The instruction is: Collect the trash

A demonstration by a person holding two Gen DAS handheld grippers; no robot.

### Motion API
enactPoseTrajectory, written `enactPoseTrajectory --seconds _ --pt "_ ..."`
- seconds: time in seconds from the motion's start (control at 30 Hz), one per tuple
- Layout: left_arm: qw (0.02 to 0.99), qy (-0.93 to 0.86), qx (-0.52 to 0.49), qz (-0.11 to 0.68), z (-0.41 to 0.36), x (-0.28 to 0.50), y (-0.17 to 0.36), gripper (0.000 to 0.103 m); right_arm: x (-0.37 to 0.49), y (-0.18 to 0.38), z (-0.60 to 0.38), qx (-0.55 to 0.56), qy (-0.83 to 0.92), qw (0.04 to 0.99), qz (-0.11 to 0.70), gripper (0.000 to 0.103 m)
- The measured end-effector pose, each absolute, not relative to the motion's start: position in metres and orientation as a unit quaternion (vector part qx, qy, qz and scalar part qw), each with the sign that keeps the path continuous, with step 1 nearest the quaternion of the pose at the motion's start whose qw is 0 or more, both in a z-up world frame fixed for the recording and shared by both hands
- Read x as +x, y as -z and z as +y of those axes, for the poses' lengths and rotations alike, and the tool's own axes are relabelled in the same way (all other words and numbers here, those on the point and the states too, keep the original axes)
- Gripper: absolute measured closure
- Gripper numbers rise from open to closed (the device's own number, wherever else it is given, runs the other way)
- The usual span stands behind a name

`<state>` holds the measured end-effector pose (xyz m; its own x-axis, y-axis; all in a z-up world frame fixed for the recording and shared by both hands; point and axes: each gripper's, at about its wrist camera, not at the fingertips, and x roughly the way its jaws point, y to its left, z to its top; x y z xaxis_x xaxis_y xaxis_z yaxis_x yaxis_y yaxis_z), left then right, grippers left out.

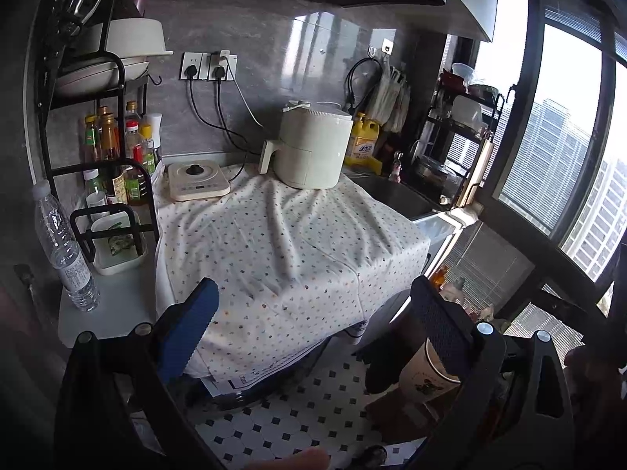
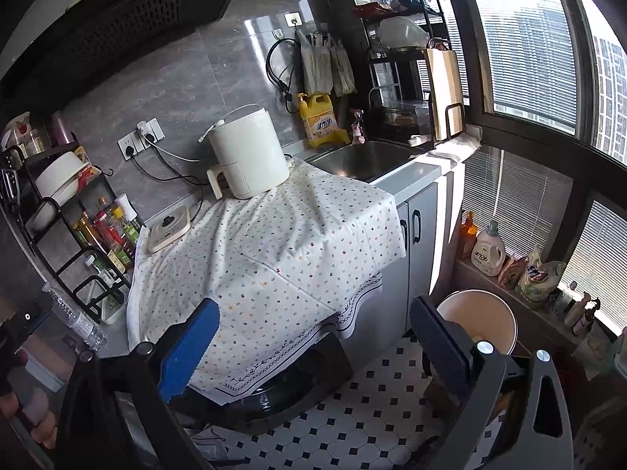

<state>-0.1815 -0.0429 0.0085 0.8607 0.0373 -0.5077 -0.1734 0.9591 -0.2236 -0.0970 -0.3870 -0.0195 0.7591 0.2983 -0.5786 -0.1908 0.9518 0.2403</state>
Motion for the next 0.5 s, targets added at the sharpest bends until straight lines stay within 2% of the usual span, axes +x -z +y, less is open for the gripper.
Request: enactPoseTrajectory --seconds 0.5 --pt "0.956 -0.032 -0.129 0.261 -0.043 -0.182 -0.004 0.006 -0.109 0.023 -0.389 0.087 -0.113 0.932 0.333 0.008"
